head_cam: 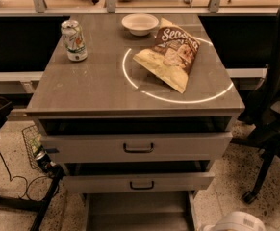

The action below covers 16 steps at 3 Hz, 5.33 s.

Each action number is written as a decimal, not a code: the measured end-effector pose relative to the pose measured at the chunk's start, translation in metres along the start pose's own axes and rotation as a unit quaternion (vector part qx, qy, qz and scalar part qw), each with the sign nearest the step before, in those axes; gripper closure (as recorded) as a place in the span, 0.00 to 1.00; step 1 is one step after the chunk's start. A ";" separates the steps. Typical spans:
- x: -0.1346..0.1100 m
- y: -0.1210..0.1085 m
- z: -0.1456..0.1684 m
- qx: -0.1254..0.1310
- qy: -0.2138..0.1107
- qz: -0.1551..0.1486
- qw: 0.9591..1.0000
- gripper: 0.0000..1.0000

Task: Close bottom drawer

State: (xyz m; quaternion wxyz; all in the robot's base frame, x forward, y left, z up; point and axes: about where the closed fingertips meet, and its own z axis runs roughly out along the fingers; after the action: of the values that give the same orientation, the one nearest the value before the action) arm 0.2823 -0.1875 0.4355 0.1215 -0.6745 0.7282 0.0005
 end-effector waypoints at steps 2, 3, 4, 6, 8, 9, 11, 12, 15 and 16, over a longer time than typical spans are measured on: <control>-0.032 0.023 0.092 -0.033 -0.025 -0.009 0.999 1.00; -0.036 0.044 0.116 -0.047 -0.028 -0.030 0.998 1.00; -0.036 0.044 0.116 -0.047 -0.028 -0.030 0.998 1.00; -0.006 0.064 0.189 -0.091 0.026 -0.011 0.995 1.00; 0.027 0.081 0.221 -0.106 0.069 0.000 0.992 1.00; 0.029 0.085 0.235 -0.110 0.080 -0.004 0.991 1.00; 0.026 0.079 0.266 -0.103 0.085 -0.005 0.991 1.00; 0.028 0.070 0.274 -0.094 0.085 0.000 0.992 1.00; 0.030 0.038 0.291 -0.065 0.063 0.004 0.996 1.00; 0.026 0.015 0.297 -0.029 0.043 -0.007 0.999 1.00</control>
Offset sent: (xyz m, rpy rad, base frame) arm -0.0122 0.0908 -0.1750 -0.0079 0.0178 0.1910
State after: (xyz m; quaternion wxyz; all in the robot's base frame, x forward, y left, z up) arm 0.3188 -0.1629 0.1398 0.0705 -0.6823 0.7276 -0.0079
